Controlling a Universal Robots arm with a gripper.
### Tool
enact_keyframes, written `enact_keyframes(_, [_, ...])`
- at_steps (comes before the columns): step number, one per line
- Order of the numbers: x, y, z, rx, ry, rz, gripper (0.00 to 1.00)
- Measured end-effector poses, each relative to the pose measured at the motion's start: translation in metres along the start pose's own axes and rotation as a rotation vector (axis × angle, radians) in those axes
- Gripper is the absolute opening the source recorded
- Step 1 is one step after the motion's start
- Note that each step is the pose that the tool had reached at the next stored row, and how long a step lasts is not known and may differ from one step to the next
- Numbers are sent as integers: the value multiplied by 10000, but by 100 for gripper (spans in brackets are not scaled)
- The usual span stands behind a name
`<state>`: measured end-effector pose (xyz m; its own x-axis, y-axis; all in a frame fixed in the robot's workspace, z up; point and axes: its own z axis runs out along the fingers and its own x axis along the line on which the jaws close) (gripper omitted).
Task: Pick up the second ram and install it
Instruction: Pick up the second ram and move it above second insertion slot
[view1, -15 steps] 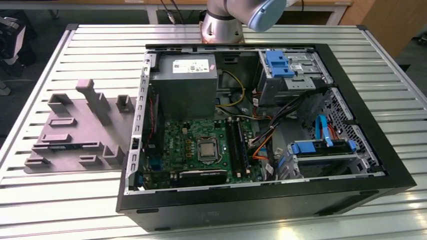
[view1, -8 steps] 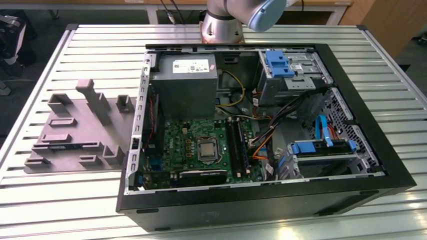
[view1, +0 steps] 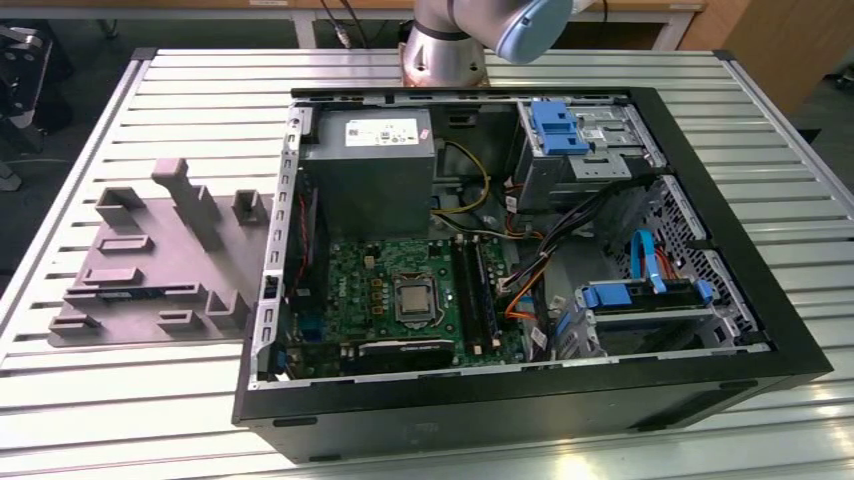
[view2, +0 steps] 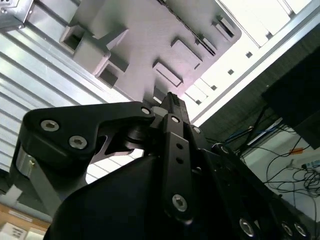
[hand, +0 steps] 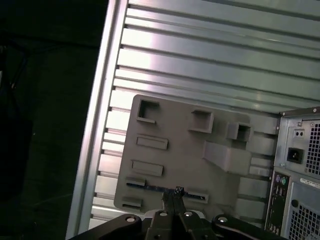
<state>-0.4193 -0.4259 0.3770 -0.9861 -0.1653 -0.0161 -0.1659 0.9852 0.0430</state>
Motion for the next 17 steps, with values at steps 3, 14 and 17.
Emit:
enact_keyframes(3, [1, 0, 1, -7, 22, -508, 11])
enact_keyframes(14, [7, 1, 6, -34, 97, -2261, 11])
enact_keyframes(17, [8, 1, 8, -35, 117, -2726, 11])
